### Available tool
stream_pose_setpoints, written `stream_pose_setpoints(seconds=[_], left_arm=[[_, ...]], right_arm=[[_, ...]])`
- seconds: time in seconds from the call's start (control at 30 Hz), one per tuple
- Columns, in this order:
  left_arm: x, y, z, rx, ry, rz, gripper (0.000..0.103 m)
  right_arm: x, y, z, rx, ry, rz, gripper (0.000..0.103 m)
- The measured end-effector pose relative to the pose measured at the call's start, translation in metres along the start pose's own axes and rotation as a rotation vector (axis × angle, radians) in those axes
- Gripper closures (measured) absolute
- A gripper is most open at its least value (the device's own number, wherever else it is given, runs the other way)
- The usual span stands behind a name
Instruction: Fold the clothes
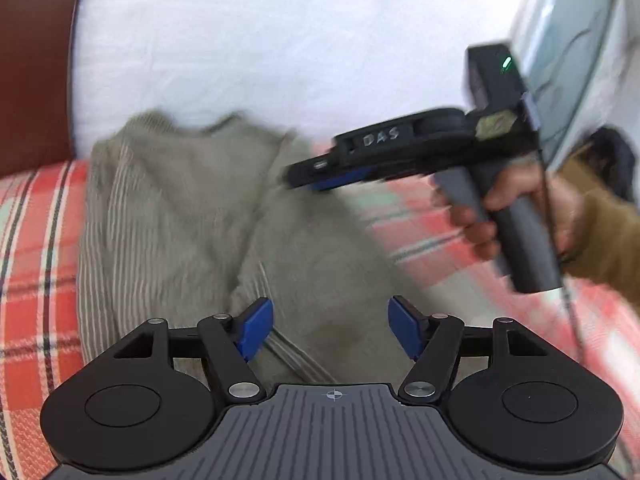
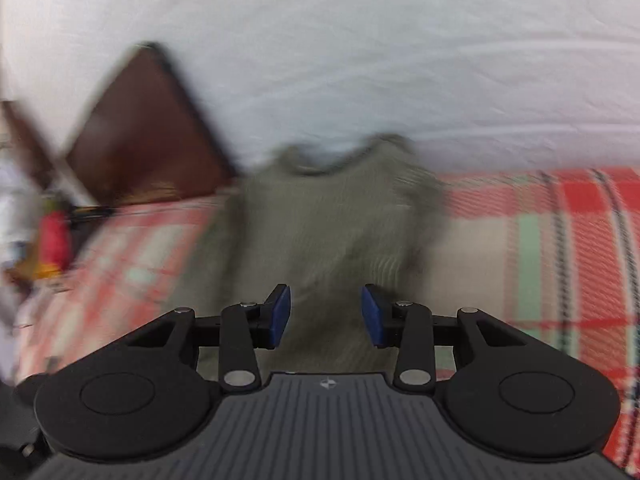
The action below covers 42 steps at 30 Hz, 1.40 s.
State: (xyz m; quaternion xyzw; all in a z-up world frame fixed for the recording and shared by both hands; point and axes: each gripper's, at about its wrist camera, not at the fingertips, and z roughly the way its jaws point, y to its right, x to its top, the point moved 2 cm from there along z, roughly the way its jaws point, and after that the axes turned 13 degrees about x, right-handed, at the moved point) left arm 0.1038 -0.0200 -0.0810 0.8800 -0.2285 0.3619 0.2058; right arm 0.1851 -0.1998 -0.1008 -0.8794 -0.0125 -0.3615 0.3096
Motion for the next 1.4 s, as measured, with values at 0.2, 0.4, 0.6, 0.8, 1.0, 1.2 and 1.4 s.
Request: stream_pose_setpoints(seconds=[0.2,0.4,0.6,0.8,1.0,1.2,1.4], left_arm=[[0.001,-0.016,-0.009,0.007,-0.006,-0.087,0.026],[-0.037,-0.013,-0.065,-0.019,0.004,-0.128,0.025],[-0.086,-0.006,-0.080,-0.057,-0.076,-0.218,0.025],[-0.092,-0.006,-0.065,-0.046,-0.077,-0.266,0.025],[-0.093,0.003,-0.067,-0.029,-0.085,-0.279,0.099],[-0.108,-0.003,-0.087,0.040,-0.071,-0.254,0.103],[-0.122,-0.017,-0.094,0.025,-0.081,-0.336,0.073]], right_arm=[[0.004,-0.004,-0.038,0.046,0.121,0.114,0.060],[-0.057,-0.037,-0.094,0.103,0.054,0.056,0.048],[-0.129,-0.036,-0.130,0.141,0.055,0.157,0.047],[-0.162,-0.047,-0.141,0.169,0.080,0.201,0.050],[-0.176,-0.062,-0.141,0.090,0.071,0.198,0.092],[-0.198,-0.063,-0.172,0.098,0.134,0.252,0.096],[-0.217,-0.054,-0.171,0.060,0.137,0.270,0.092]])
